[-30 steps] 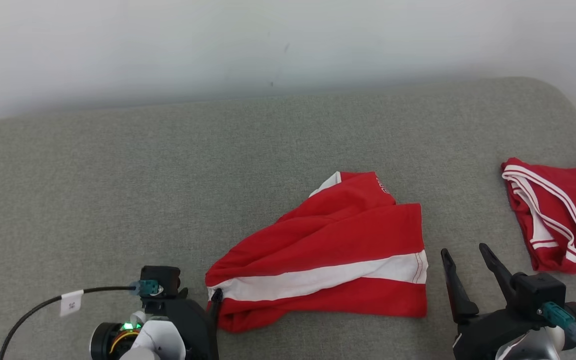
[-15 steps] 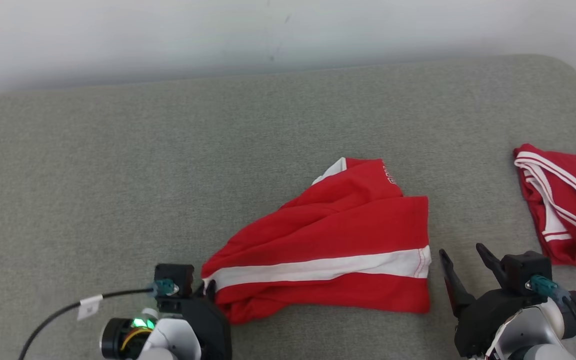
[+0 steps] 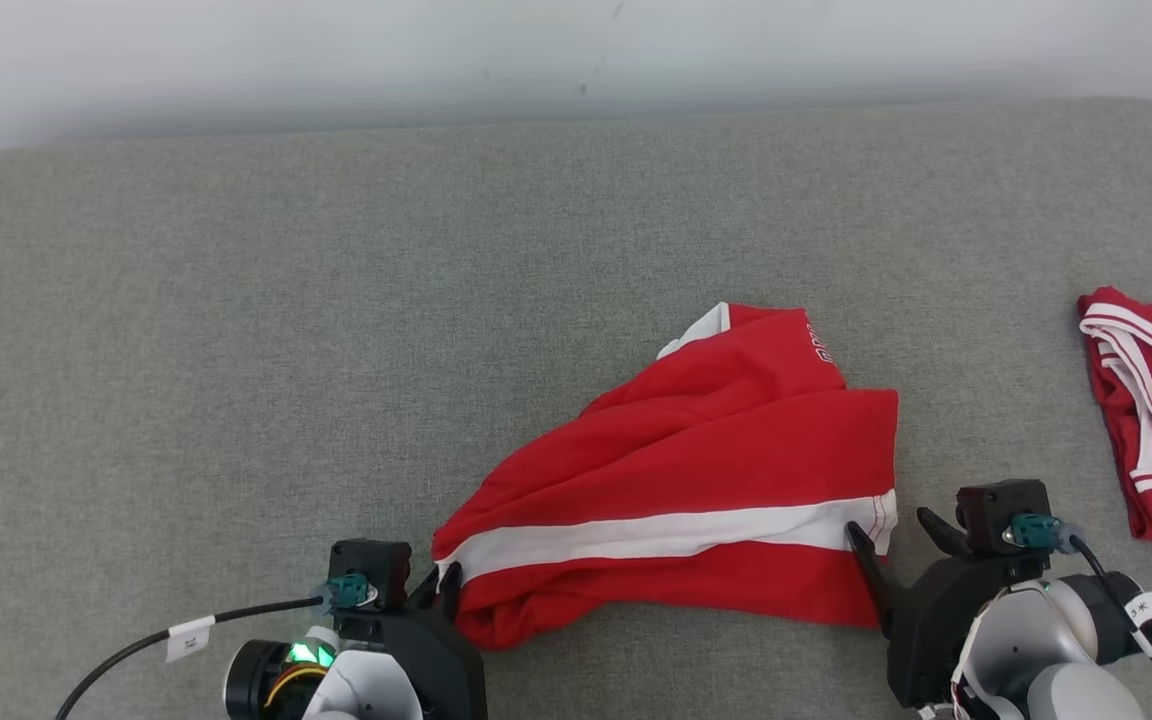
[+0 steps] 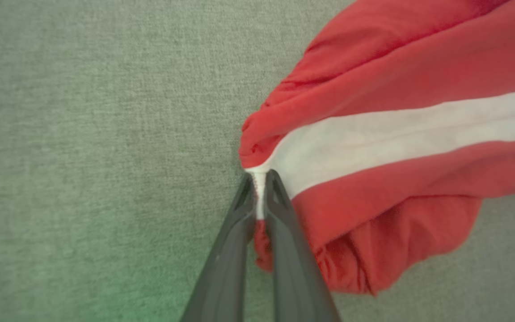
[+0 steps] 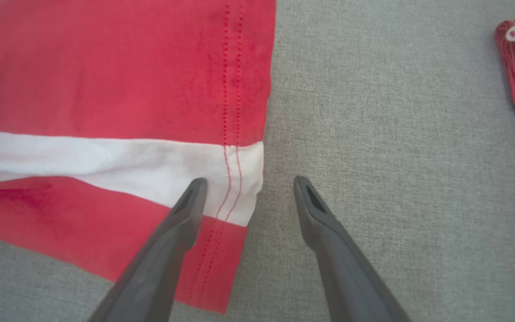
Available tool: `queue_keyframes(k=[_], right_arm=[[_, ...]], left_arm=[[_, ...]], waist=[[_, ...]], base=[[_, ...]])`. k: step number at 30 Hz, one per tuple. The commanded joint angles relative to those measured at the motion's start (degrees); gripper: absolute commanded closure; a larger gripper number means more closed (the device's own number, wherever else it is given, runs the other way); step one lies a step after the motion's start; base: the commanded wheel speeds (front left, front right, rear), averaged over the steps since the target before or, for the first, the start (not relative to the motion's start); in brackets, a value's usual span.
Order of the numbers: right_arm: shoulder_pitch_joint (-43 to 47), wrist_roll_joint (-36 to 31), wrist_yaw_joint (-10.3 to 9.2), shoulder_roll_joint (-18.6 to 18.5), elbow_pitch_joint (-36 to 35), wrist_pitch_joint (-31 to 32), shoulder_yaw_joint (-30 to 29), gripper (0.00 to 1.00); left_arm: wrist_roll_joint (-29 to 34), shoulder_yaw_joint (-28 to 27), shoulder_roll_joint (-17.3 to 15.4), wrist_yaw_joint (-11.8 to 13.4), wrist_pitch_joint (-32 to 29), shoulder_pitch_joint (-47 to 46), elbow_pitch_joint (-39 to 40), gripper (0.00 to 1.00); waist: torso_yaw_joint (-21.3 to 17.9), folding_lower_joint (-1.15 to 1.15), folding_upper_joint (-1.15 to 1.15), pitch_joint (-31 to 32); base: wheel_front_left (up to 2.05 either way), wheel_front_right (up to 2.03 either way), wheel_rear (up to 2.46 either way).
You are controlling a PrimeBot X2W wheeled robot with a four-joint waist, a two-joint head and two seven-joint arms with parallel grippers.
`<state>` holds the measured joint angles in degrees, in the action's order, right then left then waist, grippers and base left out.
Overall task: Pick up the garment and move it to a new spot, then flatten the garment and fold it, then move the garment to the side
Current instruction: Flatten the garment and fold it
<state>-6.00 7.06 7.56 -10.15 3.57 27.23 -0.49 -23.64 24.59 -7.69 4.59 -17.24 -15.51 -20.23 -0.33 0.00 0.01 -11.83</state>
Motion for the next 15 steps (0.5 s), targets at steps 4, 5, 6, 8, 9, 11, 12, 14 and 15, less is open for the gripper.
queue_keyframes(k=[4,5,6,8,9,11,12,14,15], right_arm=[[-1.24,1.06,-0.14,-0.44,1.32,0.16,1.74,0.08],[-1.07,1.25,-0.14,-0.39,1.46,0.32,2.11,0.10],[-0.72,1.53,-0.14,-0.40,1.53,0.44,2.57,0.11],[-0.12,1.98,-0.14,-0.42,1.38,0.59,3.04,0.14],[0.06,2.22,-0.14,-0.46,1.34,0.65,3.41,0.15],[0.15,2.24,-0.14,-0.57,1.26,0.61,3.76,0.18],[0.12,2.28,-0.14,-0.59,1.25,0.51,3.97,0.23],[0.17,2.19,-0.14,-0.78,1.09,0.24,4.63,0.27],[0.18,2.21,-0.14,-0.82,0.94,0.08,5.07,0.30]], left_arm=[[-0.22,0.56,-0.14,-0.21,-0.21,0.08,-0.87,1.00],[-0.28,0.57,-0.17,-0.23,-0.19,0.04,-0.89,1.00],[-0.40,0.55,-0.19,-0.23,-0.10,-0.01,-0.88,1.00],[-0.53,0.41,-0.26,-0.10,0.09,-0.05,-0.83,1.00],[-0.58,0.41,-0.34,-0.04,0.15,0.00,-0.84,1.00],[-0.62,0.32,-0.41,0.04,0.30,0.04,-0.81,1.00],[-0.69,0.26,-0.49,0.13,0.31,0.13,-0.82,1.00],[-0.85,0.15,-0.68,0.29,0.41,0.37,-0.83,1.00],[-0.95,0.10,-0.76,0.33,0.49,0.52,-0.83,1.00]], waist=[[0.08,0.00,-0.01,-0.22],[0.07,0.00,-0.01,-0.18],[0.06,0.00,-0.01,-0.14],[-0.01,0.00,-0.01,-0.05],[-0.10,0.00,-0.01,0.01],[-0.20,0.00,-0.01,0.05],[-0.30,0.00,-0.01,0.11],[-0.50,0.00,-0.01,0.28],[-0.58,0.00,-0.01,0.40]], base=[[0.00,0.00,0.00],[0.00,0.00,0.00],[0.00,0.00,0.00],[0.00,0.00,0.00],[0.00,0.00,0.00],[0.00,0.00,0.00],[0.00,0.00,0.00],[0.00,0.00,0.00],[0.00,0.00,0.00]])
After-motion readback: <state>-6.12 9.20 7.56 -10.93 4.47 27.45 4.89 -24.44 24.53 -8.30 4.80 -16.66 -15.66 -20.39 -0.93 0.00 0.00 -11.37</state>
